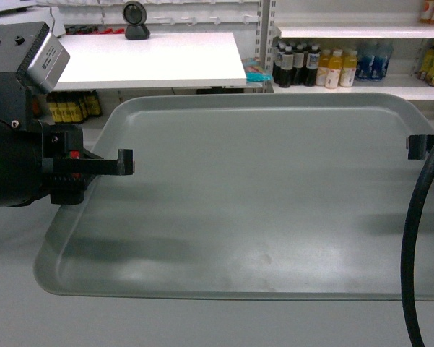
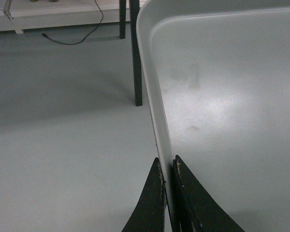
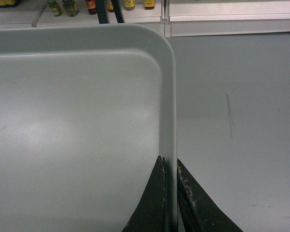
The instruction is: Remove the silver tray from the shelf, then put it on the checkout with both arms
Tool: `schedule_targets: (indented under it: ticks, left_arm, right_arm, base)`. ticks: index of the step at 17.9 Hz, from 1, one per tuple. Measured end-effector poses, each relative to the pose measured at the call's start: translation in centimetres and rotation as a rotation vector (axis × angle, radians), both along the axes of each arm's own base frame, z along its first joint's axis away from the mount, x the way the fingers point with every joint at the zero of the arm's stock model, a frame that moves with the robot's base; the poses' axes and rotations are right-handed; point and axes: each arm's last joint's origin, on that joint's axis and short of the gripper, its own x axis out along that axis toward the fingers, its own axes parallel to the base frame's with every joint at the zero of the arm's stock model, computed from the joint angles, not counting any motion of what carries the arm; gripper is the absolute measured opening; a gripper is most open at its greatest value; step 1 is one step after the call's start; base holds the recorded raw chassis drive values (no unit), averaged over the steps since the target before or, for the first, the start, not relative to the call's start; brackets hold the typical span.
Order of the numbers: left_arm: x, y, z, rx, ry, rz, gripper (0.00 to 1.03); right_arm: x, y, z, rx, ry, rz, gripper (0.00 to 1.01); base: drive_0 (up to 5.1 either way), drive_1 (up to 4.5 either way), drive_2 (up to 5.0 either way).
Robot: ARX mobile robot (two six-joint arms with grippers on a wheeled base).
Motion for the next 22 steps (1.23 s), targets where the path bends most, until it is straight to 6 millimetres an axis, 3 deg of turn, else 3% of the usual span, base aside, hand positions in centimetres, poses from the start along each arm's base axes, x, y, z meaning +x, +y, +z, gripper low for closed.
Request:
schedule_targets:
  ticks: [22]
  left_arm:
    - [-0.02, 0.01, -0.04, 0.001, 0.003, 0.000, 0.03]
  right_arm:
    - [0.00, 0.01, -0.01, 0.000, 0.000, 0.000, 0.03]
  base:
    - [-5.0, 2.47, 2.5]
